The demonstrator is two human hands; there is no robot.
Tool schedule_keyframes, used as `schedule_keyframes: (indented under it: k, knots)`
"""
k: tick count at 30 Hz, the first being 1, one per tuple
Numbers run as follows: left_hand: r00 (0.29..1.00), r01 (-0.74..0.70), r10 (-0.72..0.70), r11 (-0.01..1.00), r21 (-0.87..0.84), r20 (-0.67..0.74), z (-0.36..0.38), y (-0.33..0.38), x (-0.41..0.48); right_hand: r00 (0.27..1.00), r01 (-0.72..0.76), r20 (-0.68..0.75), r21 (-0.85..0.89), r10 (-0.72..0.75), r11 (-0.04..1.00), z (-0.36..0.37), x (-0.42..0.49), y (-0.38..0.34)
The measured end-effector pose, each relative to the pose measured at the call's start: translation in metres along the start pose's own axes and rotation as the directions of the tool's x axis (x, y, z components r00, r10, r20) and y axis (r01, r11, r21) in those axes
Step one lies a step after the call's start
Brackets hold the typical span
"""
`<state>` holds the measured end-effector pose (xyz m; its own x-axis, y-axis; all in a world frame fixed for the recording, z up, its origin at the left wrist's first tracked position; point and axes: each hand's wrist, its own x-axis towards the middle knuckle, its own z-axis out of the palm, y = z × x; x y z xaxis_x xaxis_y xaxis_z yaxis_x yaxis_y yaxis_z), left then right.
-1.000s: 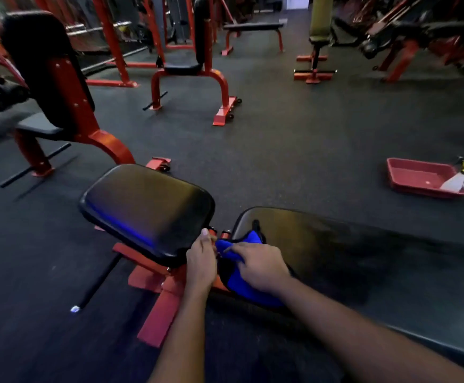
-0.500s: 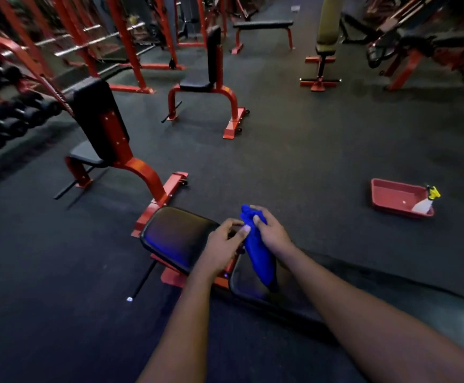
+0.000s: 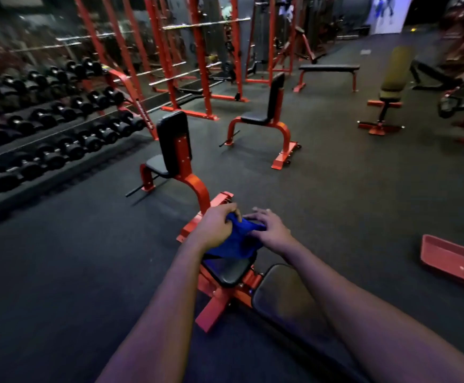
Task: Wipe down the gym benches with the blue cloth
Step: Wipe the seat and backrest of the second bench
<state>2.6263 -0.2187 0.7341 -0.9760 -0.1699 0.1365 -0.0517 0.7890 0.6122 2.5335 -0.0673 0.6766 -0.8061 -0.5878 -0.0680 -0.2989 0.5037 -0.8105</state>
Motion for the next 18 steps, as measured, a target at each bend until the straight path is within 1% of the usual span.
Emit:
schedule_keyframes:
  k: [2,4,5,7,9,11,12,14,16,18]
  knots:
    - [0.999,0.001,-0.002,1.000,-0.020,-0.036,-0.018,-0.010,-0.010,0.996,0.029,0.089,0.037,-0.032,0.999,0.009,0.001,-0.024]
    - [0.993,0.023,-0.029,0.998,-0.056,-0.115,-0.039,-0.020,-0.024,0.988,0.085,0.125,0.080,-0.095,0.993,0.024,0.005,-0.045]
    - [0.985,0.040,-0.053,0.996,-0.078,-0.164,-0.050,-0.027,-0.031,0.983,0.119,0.130,0.098,-0.131,0.988,0.033,0.008,-0.057]
    - [0.966,0.141,-0.162,0.983,-0.117,-0.202,-0.071,-0.045,-0.047,0.969,0.195,0.123,0.142,-0.213,0.970,0.049,0.011,-0.080]
    - [0.938,0.304,-0.320,0.943,-0.135,-0.130,-0.090,-0.072,-0.066,0.955,0.255,0.100,0.211,-0.280,0.944,0.066,0.015,-0.101]
    - [0.898,0.432,-0.436,0.899,-0.069,-0.059,-0.105,-0.097,-0.085,0.948,0.271,0.094,0.258,-0.303,0.927,0.079,0.017,-0.121]
    - [0.884,0.461,-0.462,0.887,-0.020,-0.074,-0.115,-0.110,-0.097,0.946,0.265,0.110,0.275,-0.305,0.924,0.089,0.021,-0.132]
    - [0.869,0.476,-0.466,0.879,0.022,-0.167,-0.134,-0.130,-0.117,0.949,0.211,0.160,0.318,-0.271,0.924,0.113,0.027,-0.153]
    - [0.858,0.459,-0.445,0.889,-0.007,-0.259,-0.151,-0.141,-0.127,0.955,0.133,0.204,0.352,-0.214,0.926,0.130,0.031,-0.167]
    - [0.850,0.424,-0.417,0.904,-0.052,-0.322,-0.178,-0.157,-0.139,0.946,0.109,0.248,0.359,-0.207,0.927,0.156,0.035,-0.187]
